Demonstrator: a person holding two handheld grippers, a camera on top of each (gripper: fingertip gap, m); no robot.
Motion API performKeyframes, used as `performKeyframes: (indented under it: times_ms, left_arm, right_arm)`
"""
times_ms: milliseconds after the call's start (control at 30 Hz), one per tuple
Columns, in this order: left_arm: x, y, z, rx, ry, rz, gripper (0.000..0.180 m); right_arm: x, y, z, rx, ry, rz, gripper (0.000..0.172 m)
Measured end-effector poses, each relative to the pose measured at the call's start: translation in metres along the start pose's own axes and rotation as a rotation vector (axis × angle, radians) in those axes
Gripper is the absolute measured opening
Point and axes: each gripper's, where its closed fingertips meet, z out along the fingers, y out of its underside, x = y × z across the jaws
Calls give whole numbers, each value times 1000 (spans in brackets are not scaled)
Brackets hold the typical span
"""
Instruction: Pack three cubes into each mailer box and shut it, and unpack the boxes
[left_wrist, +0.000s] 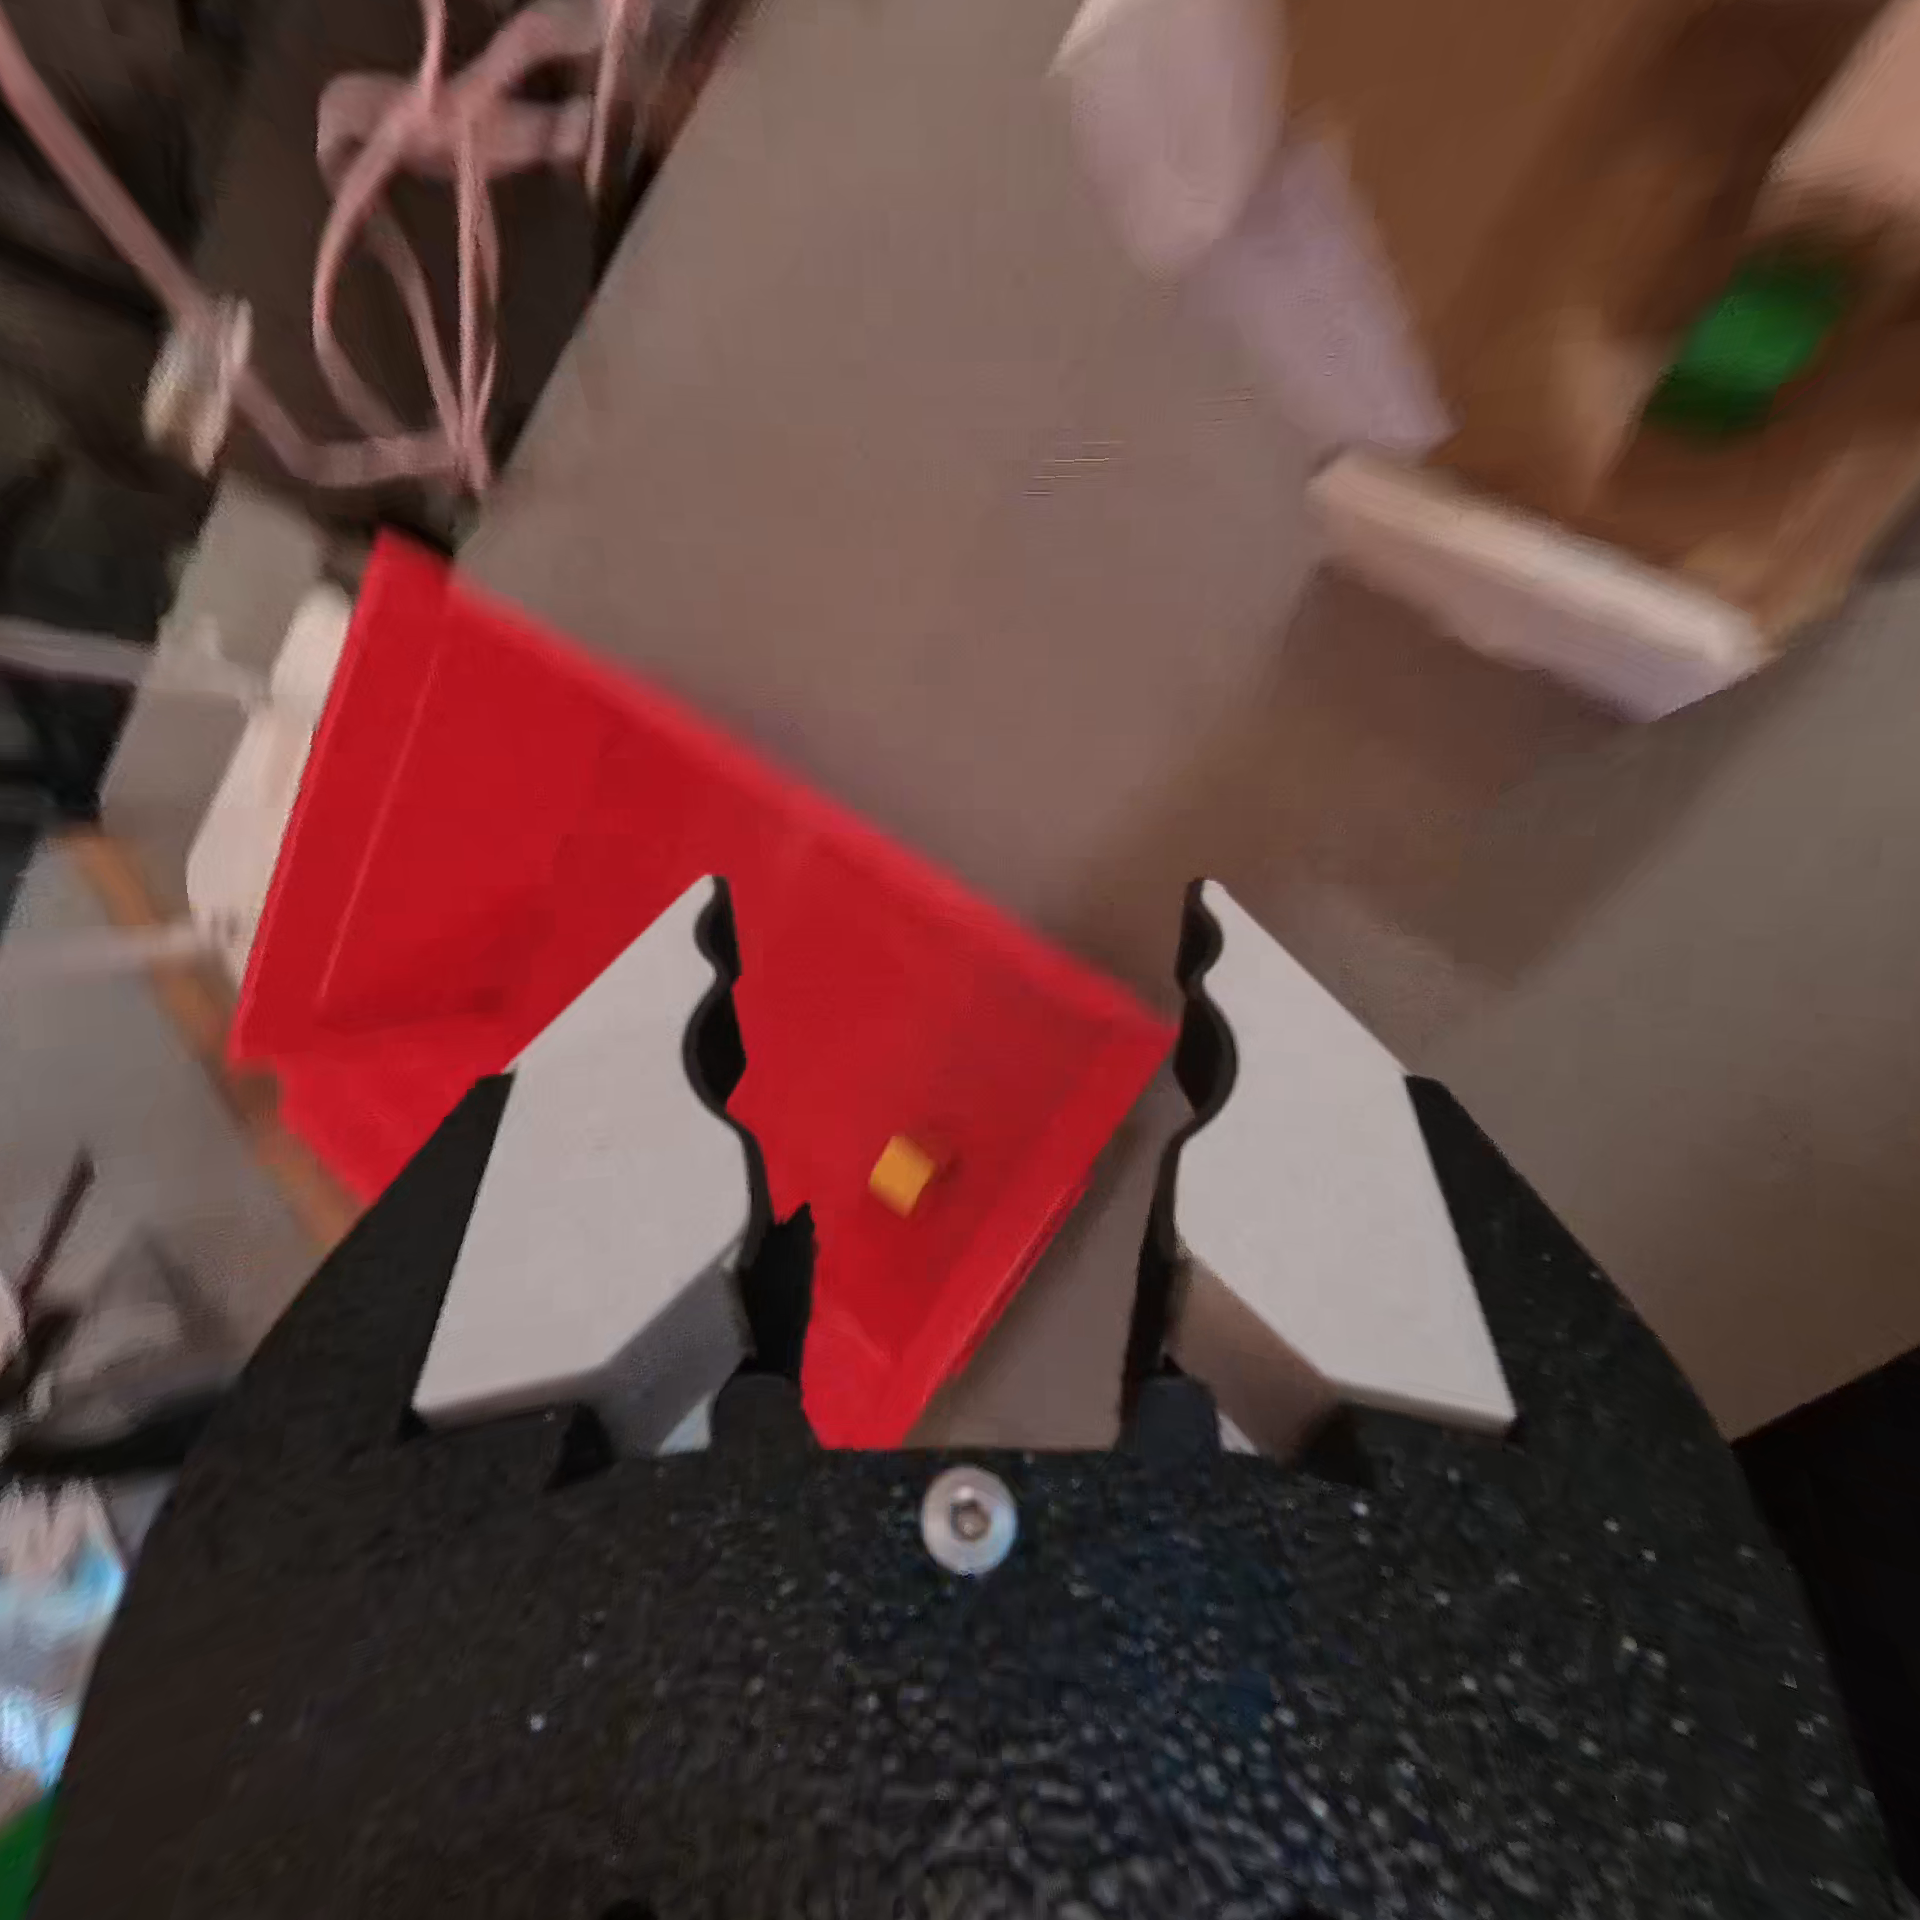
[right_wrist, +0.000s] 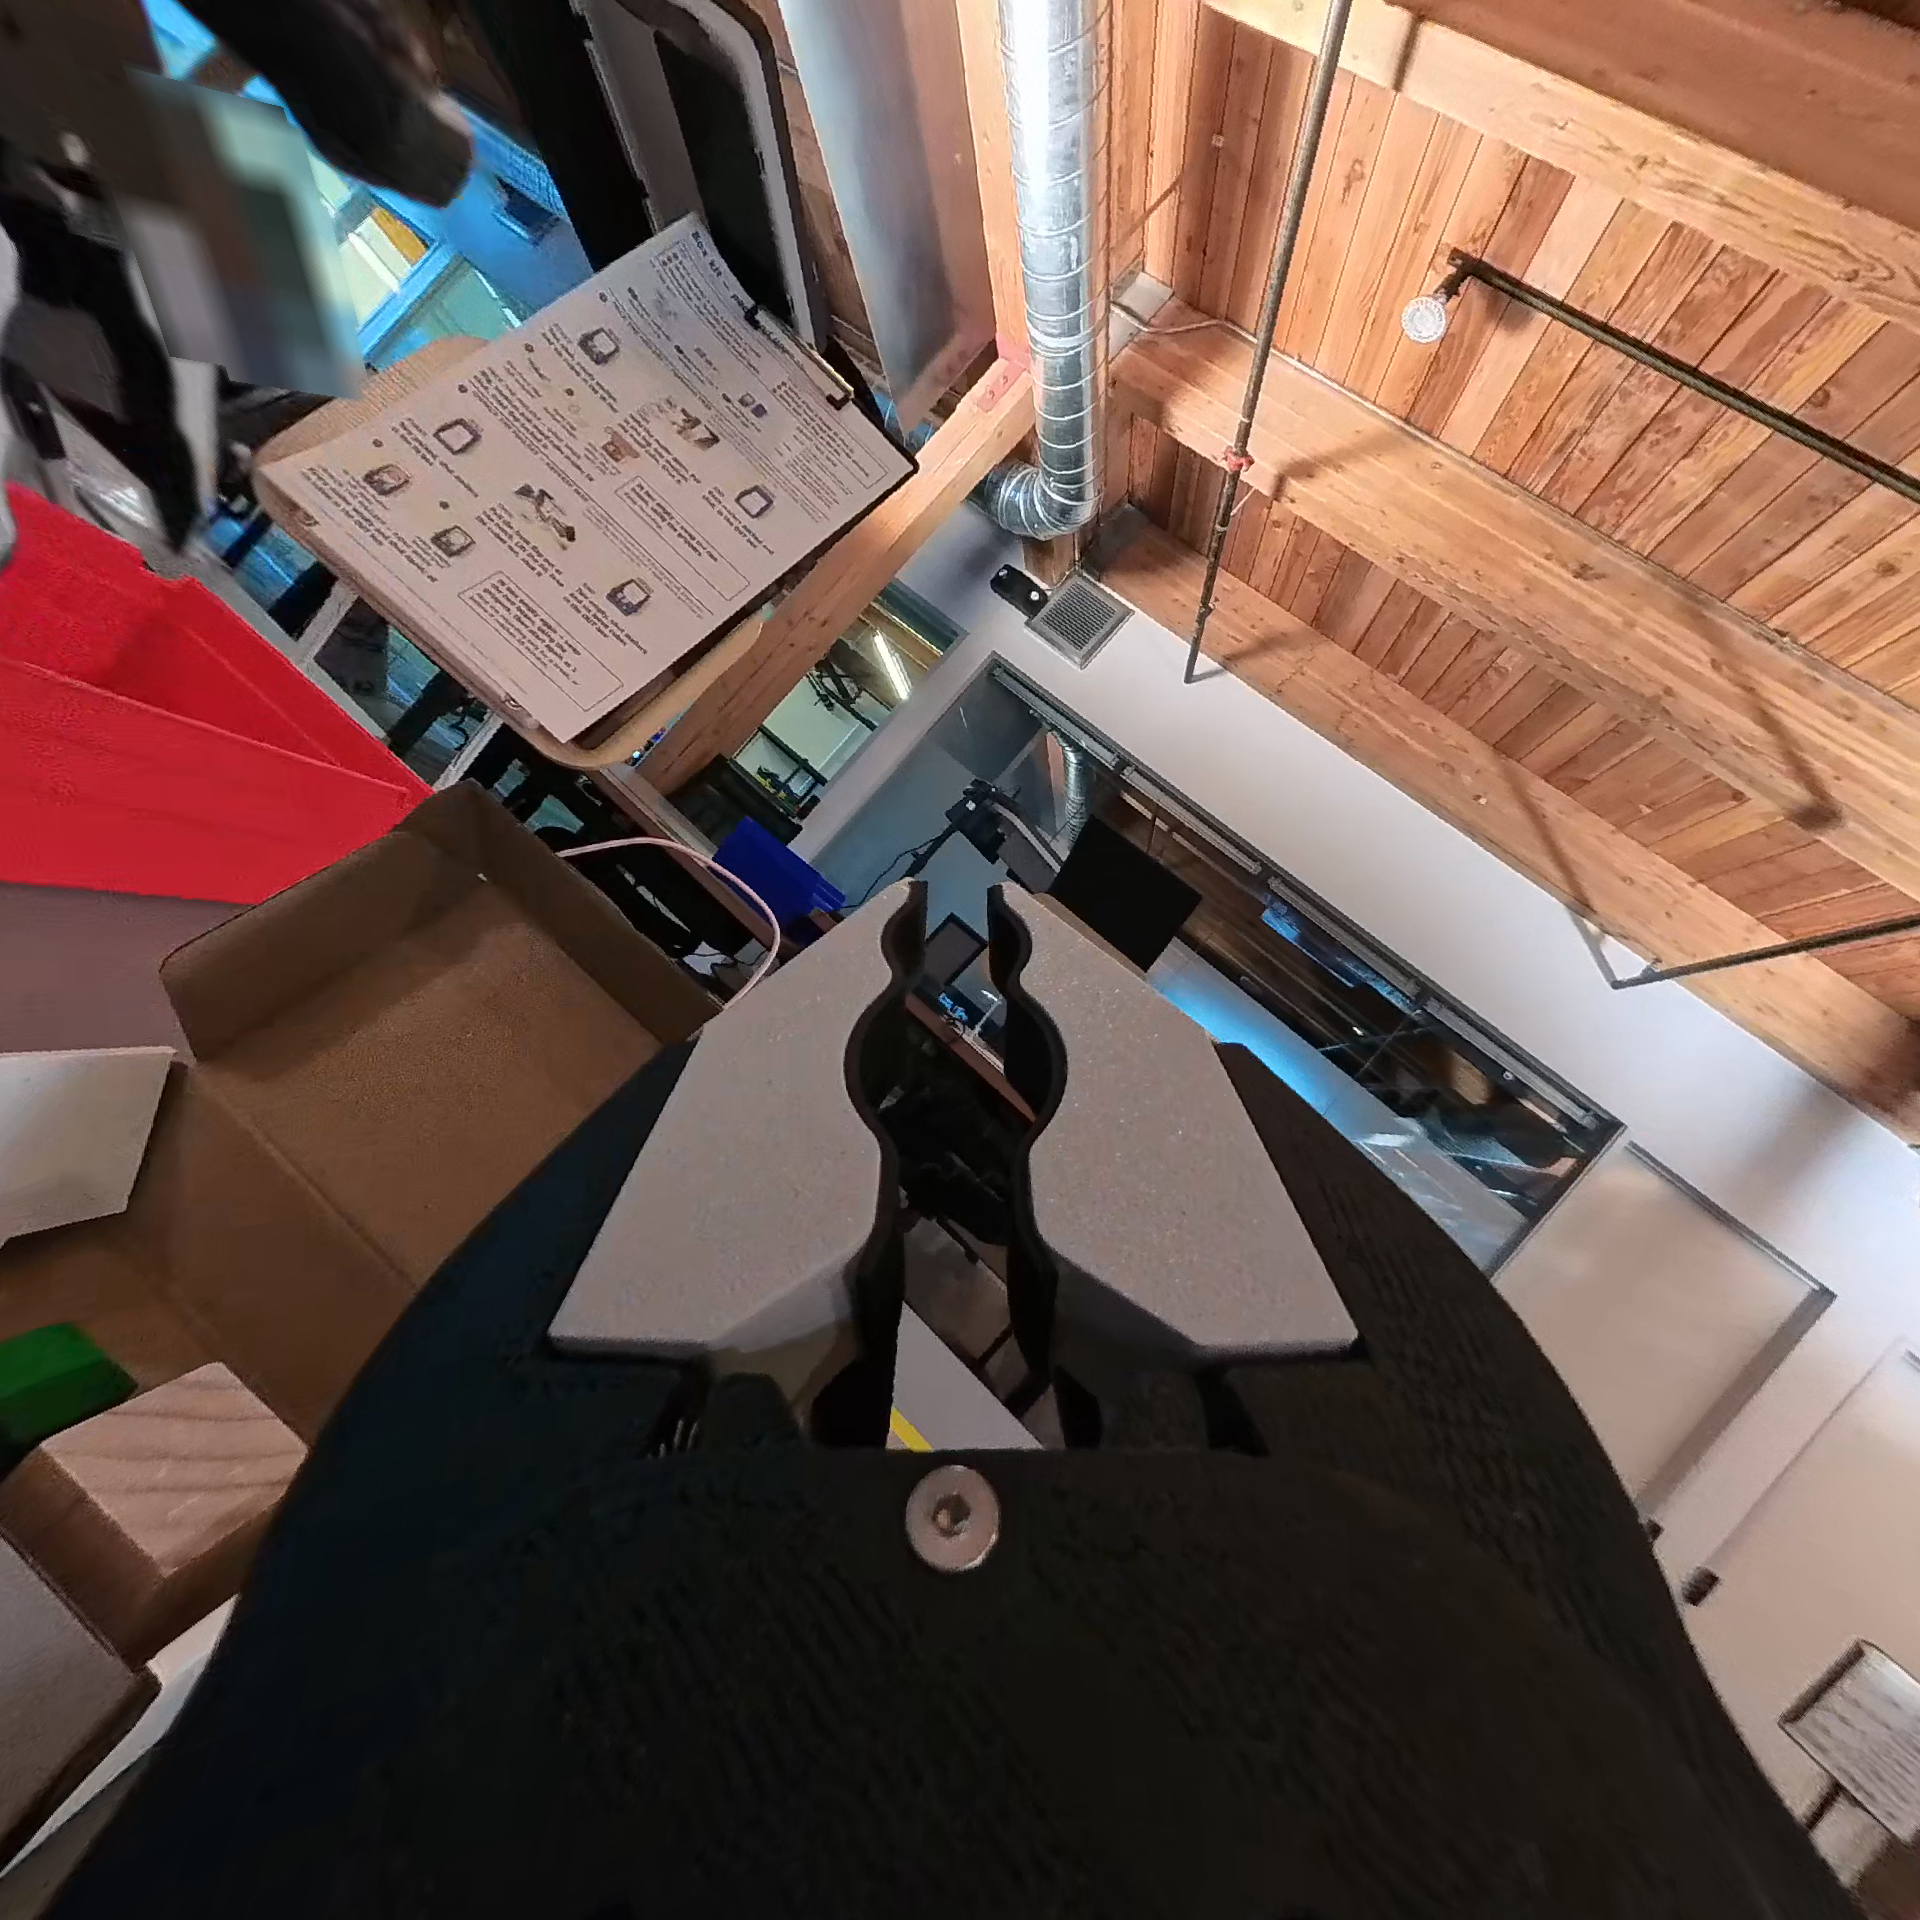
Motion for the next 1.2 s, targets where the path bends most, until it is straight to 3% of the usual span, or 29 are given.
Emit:
performKeyframes:
  times_ms: [67, 200, 333, 433, 500, 733, 933, 1067, 1200]
  left_arm:
    - [-26, 43, 10, -114, -14, -152, 84]
    - [-33, 110, 37, -305, 129, -420, 85]
    - [-45, 139, 67, -359, 137, -556, 74]
    - [-24, 150, 80, -443, 260, -605, 75]
    - [-23, 157, 85, -476, 265, -616, 72]
    - [-24, 170, 87, -507, 231, -497, 0]
    - [-39, 155, 70, -462, 158, -386, 0]
    - [-37, 162, 60, -531, 206, -445, 47]
    - [-22, 167, 66, -563, 387, -619, 69]
  right_arm:
    - [0, 1, 0, -1, 0, 2, 10]
    - [-3, 2, 2, -4, -9, 8, 10]
    - [-7, 2, 3, -7, -19, 3, 10]
    - [-10, 3, 3, -13, -26, -5, 10]
    - [-10, 3, 3, -12, -25, -11, 10]
    - [-6, 2, 2, -8, -16, -6, 9]
    - [-6, 3, 2, -9, -17, -6, 9]
    - [-7, 2, 2, -8, -20, -8, 9]
    - [-6, 1, 2, -7, -20, -8, 9]
